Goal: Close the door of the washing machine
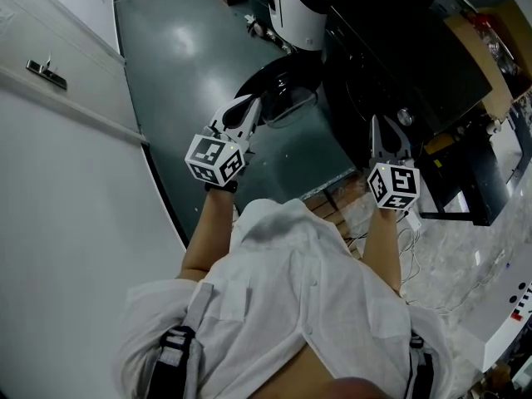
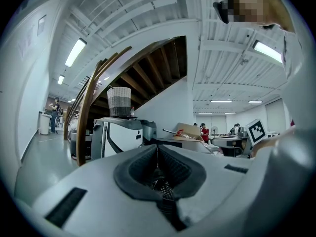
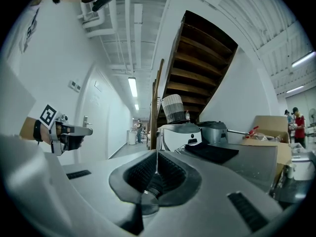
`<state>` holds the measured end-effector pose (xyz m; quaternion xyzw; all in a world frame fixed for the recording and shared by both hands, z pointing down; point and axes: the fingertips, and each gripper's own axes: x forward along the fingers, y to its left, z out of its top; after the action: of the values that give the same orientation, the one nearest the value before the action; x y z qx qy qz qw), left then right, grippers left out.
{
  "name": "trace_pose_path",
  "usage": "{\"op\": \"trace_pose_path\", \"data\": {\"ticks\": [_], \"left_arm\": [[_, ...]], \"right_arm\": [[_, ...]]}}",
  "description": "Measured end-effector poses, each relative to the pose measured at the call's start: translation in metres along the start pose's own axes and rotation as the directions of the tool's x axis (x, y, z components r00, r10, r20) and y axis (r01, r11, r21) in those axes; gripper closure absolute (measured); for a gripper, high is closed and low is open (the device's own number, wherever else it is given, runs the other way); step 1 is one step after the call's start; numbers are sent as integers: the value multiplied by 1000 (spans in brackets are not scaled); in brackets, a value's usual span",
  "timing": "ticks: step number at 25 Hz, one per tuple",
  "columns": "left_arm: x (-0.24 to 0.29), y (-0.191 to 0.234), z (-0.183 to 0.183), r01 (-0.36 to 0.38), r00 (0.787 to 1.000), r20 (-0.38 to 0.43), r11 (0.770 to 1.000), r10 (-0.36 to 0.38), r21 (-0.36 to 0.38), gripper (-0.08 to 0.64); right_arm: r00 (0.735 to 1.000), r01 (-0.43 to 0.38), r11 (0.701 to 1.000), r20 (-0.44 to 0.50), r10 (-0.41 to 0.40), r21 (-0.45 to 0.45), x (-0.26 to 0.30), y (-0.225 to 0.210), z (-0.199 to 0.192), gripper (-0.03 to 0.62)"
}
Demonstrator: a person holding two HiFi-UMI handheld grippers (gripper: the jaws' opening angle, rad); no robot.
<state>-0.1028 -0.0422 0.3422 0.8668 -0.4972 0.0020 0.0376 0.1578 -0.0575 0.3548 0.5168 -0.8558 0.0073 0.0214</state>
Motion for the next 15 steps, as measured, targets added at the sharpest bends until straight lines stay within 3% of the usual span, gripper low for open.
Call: {"op": "trace_pose_path", "data": {"ticks": [15], "left_arm": [[-7, -13, 0, 16, 1000, -7, 1000, -16, 2, 546]], "right_arm": [[1000, -25, 1000, -2, 25, 7, -4, 3, 1, 562]]}}
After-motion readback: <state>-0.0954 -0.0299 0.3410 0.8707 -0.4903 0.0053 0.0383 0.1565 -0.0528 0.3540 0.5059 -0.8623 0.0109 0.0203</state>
